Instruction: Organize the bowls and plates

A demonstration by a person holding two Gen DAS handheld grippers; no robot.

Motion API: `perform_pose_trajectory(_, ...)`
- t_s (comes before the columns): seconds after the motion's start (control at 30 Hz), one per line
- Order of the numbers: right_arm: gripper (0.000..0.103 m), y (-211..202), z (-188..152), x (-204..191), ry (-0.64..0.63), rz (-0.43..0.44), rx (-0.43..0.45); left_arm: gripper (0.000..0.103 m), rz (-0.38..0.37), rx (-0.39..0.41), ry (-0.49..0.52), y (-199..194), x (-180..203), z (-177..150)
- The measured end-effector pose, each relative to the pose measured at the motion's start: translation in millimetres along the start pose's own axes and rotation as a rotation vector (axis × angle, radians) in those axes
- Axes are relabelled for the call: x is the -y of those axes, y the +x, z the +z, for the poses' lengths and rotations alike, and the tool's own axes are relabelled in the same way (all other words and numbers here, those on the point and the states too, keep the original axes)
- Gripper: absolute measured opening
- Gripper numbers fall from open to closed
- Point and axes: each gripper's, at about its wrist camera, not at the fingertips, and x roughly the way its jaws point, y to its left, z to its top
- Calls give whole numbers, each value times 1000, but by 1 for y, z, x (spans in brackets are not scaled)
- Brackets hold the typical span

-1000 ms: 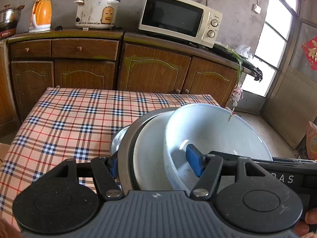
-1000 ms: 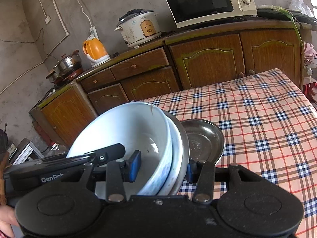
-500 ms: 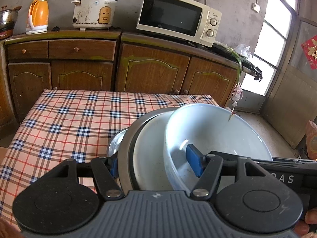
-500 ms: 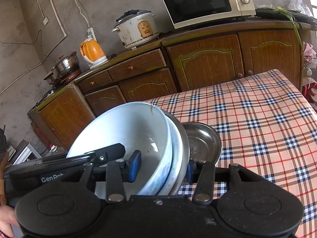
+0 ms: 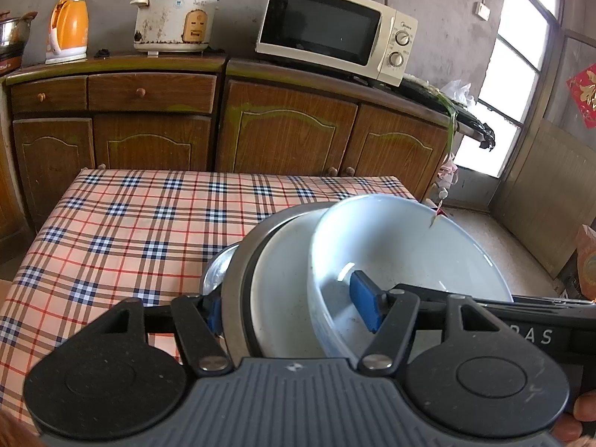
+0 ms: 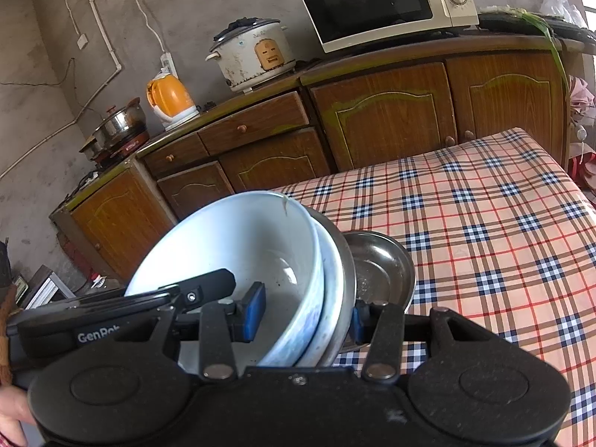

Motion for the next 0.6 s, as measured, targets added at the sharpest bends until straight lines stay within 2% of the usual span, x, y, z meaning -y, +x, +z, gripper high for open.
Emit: perform_pose_trajectory(0.6, 54, 29, 16, 5, 5, -2, -9, 66, 4, 2, -8, 21, -11, 10)
